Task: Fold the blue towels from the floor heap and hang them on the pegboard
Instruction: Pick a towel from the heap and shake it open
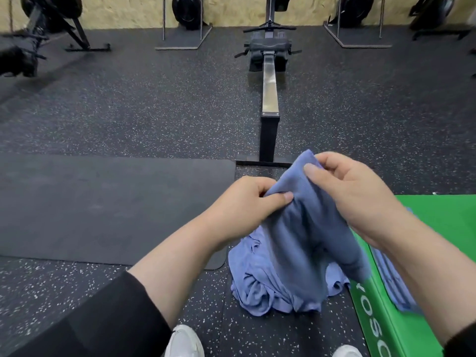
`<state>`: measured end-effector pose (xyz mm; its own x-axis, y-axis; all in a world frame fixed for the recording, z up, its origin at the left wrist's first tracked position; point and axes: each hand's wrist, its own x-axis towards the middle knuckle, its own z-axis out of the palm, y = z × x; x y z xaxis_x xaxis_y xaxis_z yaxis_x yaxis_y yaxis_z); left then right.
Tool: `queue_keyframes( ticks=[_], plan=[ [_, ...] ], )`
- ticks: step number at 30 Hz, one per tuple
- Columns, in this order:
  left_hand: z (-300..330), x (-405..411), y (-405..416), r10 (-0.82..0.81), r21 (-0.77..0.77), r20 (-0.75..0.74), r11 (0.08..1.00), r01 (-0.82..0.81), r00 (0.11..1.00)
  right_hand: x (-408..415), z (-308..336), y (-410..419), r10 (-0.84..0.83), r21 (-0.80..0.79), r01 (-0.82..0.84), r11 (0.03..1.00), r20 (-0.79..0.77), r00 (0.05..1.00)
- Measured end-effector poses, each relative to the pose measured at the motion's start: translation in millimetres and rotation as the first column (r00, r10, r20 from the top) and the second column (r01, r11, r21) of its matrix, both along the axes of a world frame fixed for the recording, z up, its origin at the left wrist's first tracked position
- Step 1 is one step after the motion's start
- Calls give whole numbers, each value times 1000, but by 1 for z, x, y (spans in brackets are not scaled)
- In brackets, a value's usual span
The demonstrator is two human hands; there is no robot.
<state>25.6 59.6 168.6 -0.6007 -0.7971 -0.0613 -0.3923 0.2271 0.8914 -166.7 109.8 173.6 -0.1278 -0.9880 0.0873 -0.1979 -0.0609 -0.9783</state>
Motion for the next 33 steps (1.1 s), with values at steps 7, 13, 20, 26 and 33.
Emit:
queue_keyframes(
  ticks=[7,13,20,26,33],
  plan=[
    [2,10,-10,36,-147,197,989,-6,980,-7,1,-5,-202,-114,188,976,-129,971],
    [-12,33,-26,156,-241,515,970,-32,843,-30,-1,-3,-336,-118,323,939,-111,935],
    [-17,62,-40,409,-416,490,886,-206,770,-45,-10,0,-375,-95,363,927,-199,905],
    [-16,73,-45,562,-477,345,795,-375,751,-53,-11,1,-416,-79,411,908,-290,862],
    [-11,77,-47,636,-192,-33,753,-629,771,-51,-5,7,-479,-82,472,878,-142,866]
  ],
)
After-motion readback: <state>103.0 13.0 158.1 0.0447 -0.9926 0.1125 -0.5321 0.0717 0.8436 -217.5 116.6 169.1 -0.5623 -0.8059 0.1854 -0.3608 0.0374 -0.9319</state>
